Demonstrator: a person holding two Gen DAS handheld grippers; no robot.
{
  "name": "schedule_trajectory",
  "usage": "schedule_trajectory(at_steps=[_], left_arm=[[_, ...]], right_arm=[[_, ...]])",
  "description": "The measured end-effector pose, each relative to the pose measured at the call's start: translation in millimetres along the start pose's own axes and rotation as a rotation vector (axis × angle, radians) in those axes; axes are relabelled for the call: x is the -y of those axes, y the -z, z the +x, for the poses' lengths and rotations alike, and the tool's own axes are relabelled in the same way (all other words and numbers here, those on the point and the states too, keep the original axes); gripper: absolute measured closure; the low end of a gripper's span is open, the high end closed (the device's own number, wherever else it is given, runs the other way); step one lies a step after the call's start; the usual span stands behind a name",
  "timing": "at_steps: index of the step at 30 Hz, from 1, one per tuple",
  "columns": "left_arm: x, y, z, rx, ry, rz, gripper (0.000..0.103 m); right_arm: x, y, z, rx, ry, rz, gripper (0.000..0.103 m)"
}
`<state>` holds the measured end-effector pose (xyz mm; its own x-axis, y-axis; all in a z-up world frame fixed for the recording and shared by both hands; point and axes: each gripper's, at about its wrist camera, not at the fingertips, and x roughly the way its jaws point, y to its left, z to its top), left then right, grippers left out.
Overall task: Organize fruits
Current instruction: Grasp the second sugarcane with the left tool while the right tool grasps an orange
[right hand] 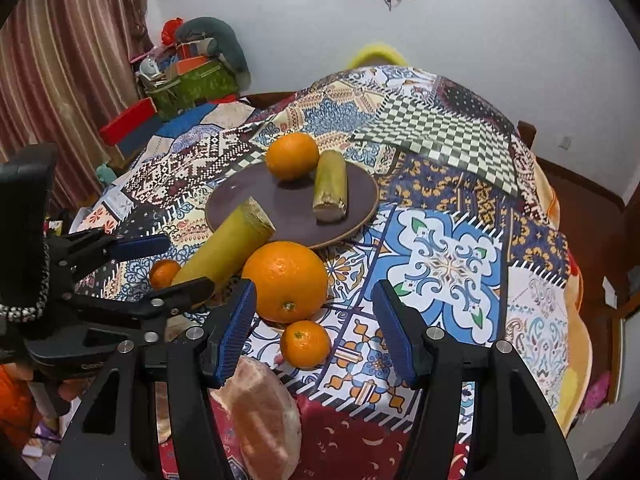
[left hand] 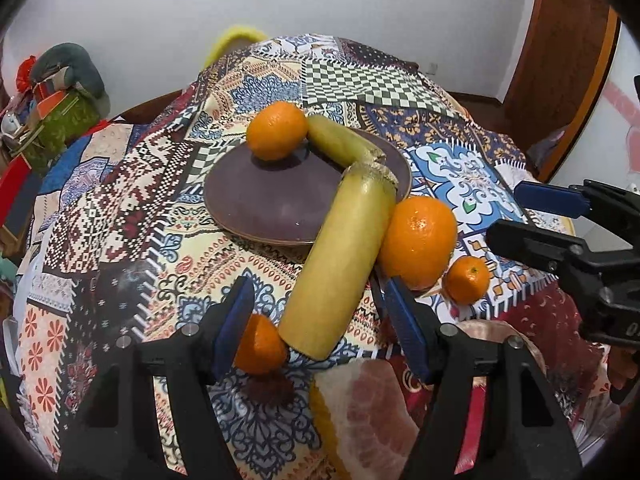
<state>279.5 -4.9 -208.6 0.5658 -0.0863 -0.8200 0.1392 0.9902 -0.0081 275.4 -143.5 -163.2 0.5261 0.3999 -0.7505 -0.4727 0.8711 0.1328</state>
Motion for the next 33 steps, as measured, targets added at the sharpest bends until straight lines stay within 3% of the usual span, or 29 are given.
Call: schedule_trajectory(at_steps=[3,11,18,21,33], left_arm=[[0,-3,9,-0.011,0.010,-0.005,0.036],[1,-7,23,-0.007,0.039,-0.001,0.055],[-2,-6,22,0.003,0.065,-0.015,0.056],[-7,-7,19,0.009,0.082,-0.040,0.061],[-31,-6,7,0.045,0.075,-0.108,0.065]], right_arm=[[1,1,6,-0.008,-0.005,0.000,0.046],[-1,1,17,-0.029,-0.016,-0.005,0.046],[-3,3,27,-0.058,-0.033,0.000,0.046],[-5,3,30,-0.066,-0.039,-0.001,0.046],[-19,-2,49,-0.093,-0.070,-0.041,0.041]])
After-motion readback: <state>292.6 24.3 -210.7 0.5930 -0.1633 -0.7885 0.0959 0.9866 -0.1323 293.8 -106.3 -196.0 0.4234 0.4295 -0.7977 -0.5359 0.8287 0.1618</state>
